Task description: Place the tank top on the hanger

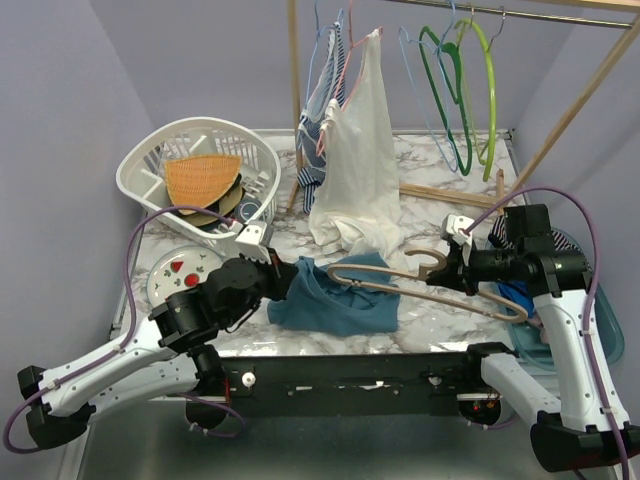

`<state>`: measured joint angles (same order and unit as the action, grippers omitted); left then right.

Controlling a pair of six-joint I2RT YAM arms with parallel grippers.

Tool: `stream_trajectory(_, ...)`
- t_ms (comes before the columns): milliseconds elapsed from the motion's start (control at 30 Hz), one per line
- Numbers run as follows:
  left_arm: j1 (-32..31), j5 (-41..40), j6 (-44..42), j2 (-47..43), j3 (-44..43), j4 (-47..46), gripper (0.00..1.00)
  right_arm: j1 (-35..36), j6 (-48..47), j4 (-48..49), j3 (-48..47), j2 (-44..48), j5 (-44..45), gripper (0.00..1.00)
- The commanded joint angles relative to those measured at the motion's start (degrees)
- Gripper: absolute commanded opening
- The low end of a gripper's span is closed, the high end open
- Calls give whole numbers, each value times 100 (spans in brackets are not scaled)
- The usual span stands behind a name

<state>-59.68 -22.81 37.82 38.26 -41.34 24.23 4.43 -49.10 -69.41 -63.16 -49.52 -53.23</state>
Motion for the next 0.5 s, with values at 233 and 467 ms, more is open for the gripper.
stream_trajectory(233, 53, 478, -100, 103, -330, 170, 0, -21, -1110, -1119, -30, -427, -987, 0)
stream_trajectory(467, 53, 1146, -196, 59, -576, 135, 0, 181, -1234, -952, -267, -954, -1461, 0)
